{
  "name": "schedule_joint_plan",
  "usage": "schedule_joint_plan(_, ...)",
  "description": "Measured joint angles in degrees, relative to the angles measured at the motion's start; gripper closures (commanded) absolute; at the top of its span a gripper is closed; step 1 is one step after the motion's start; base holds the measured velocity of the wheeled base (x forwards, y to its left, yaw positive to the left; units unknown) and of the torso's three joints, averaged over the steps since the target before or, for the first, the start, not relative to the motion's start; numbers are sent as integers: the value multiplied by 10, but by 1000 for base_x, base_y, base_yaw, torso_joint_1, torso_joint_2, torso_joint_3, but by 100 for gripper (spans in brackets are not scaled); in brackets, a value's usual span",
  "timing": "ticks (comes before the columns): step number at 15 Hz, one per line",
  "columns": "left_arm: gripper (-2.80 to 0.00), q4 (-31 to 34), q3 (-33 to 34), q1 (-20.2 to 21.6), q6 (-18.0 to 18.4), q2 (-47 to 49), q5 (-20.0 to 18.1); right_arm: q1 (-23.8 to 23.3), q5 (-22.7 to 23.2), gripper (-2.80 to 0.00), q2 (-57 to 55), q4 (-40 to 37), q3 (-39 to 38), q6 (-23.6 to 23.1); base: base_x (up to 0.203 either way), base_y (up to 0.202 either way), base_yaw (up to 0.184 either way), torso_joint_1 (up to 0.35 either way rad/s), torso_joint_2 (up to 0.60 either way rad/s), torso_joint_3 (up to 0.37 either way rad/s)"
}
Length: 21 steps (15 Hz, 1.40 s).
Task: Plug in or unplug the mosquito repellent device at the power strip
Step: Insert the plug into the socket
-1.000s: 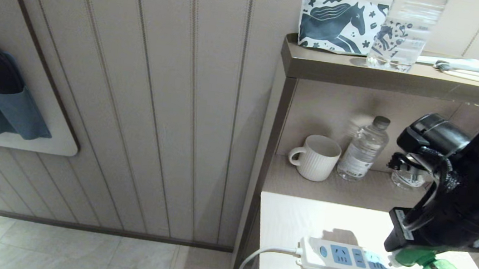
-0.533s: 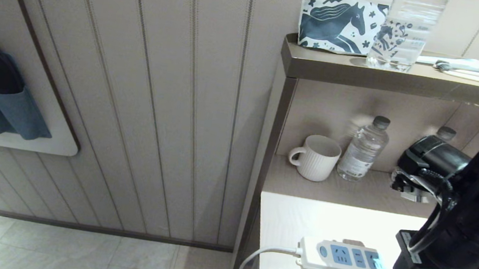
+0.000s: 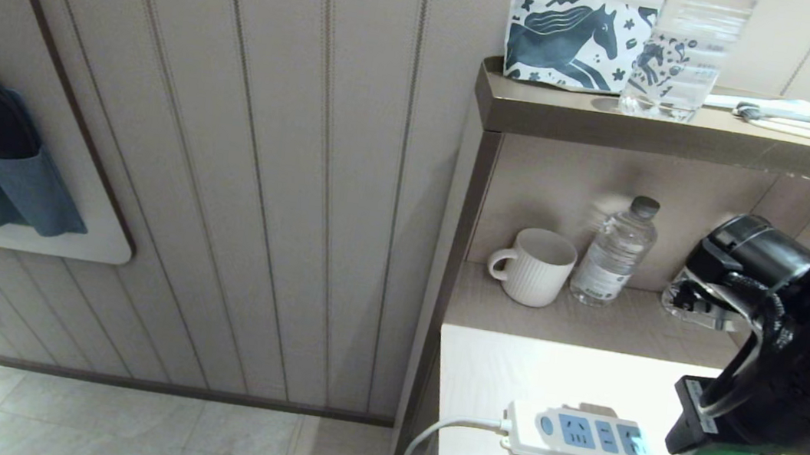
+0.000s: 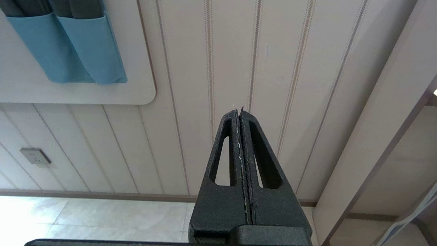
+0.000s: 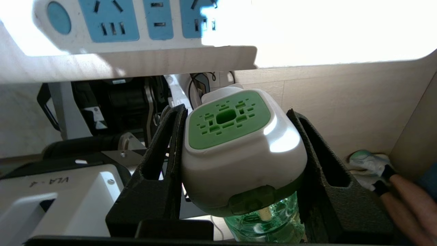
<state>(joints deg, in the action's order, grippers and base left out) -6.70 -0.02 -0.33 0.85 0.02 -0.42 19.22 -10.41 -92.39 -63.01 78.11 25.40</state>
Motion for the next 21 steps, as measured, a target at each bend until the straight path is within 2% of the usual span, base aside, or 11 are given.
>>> schedule_joint_plan(2,0,0,0,0,0,0,0,-1,-8,0,-2,-2,1,18,0,0,0,0,0,0)
schedule_joint_plan(7,0,0,0,0,0,0,0,-9,-16,0,-15,3,-6,18,0,0,0,0,0,0)
schedule_joint_plan(21,0,0,0,0,0,0,0,-18,-10,0,-111,10,71,23,0,0,0,0,0,0)
